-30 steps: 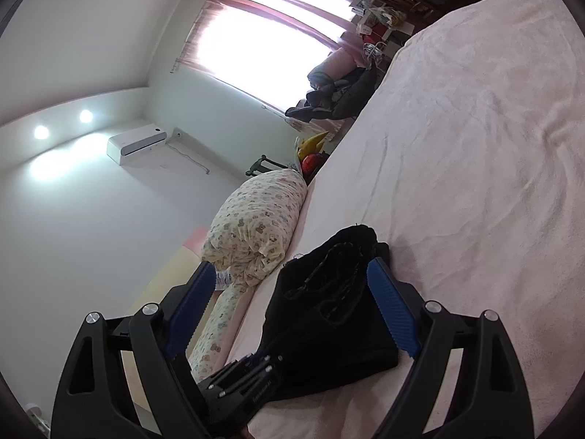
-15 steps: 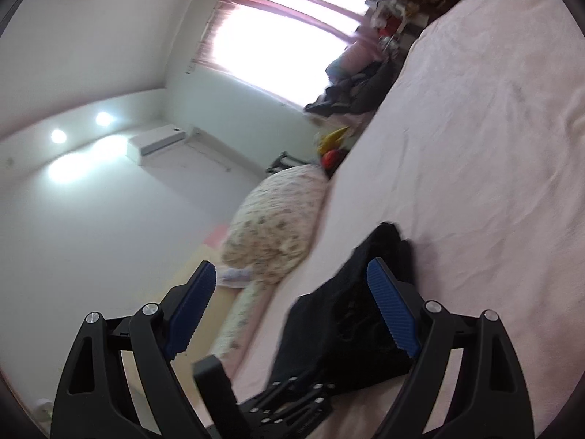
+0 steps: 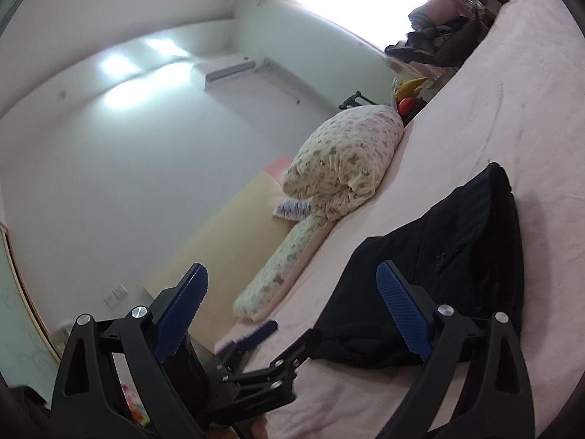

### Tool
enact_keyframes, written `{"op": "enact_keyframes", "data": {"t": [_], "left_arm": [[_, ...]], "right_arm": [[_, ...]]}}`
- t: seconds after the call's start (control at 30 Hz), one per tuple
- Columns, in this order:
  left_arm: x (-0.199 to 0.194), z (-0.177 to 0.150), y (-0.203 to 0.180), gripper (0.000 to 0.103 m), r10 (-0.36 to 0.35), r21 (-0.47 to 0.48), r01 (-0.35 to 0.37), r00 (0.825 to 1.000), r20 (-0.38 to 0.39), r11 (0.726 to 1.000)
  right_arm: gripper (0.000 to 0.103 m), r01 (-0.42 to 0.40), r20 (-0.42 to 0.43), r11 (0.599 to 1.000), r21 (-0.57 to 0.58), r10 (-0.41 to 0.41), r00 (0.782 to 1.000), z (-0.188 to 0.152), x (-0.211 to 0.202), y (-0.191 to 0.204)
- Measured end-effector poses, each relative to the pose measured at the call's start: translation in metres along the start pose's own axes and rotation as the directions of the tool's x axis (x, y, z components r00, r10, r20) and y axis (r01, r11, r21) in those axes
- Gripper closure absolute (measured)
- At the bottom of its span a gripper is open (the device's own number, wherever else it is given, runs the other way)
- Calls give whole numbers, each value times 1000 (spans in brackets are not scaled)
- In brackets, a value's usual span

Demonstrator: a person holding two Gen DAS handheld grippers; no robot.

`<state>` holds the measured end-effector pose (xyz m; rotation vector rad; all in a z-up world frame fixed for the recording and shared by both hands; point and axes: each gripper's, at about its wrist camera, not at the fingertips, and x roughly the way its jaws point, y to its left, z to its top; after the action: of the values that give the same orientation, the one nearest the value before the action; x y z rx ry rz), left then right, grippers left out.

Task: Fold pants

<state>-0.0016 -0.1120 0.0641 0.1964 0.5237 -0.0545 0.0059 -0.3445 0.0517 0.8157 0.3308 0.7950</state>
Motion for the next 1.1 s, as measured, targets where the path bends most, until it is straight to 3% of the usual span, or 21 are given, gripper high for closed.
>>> {"op": "enact_keyframes", "data": {"t": [0.1, 0.23, 0.33, 0.4, 0.5, 0.63, 0.73, 0.8, 0.9, 0.97, 1.0, 1.1], "left_arm": [[10, -3, -1, 2, 80, 42, -78, 996, -42, 996], [17, -6, 3, 2, 109, 31, -107, 992, -57, 994], [23, -8, 4, 2, 118, 36, -116, 991, -68, 993], [25, -8, 7, 2, 125, 41, -122, 990, -72, 992], [23, -9, 9, 2, 122, 23, -121, 990, -75, 992], [27, 3, 32, 2, 8, -134, -19, 996, -86, 991], [35, 14, 54, 2, -136, -296, 111, 988, -65, 949], [44, 17, 60, 2, -166, -333, 136, 984, -62, 933], [69, 11, 58, 2, -160, -329, 106, 977, -142, 939], [97, -4, 58, 2, -186, -341, 91, 949, -256, 936], [113, -16, 55, 2, -209, -331, 100, 926, -315, 938], [104, -21, 47, 2, -174, -240, 111, 949, -261, 964]], "right_arm": [[7, 32, -27, 999, -9, -32, 999, -8, 8, 1], [7, 75, -56, 997, 11, -74, 996, -13, 13, -7], [7, 212, -88, 976, 53, -207, 974, -15, 20, -24], [9, 258, -121, 952, 164, -240, 963, -19, 18, -47], [18, 203, -97, 923, 328, -181, 979, -23, 5, -72], [17, 120, -59, 899, 421, -105, 993, -24, -4, -81], [12, 39, -1, 926, 375, -42, 999, -17, -11, -68], [7, 41, 3, 943, 329, -44, 999, -14, -10, -60], [7, 231, -99, 920, 318, -209, 973, -20, 2, -70], [10, 220, -86, 911, 349, -203, 975, -24, -2, -76], [12, 220, -93, 906, 362, -200, 975, -23, -3, -77], [12, 233, -116, 908, 350, -204, 972, -19, -1, -71]]}}
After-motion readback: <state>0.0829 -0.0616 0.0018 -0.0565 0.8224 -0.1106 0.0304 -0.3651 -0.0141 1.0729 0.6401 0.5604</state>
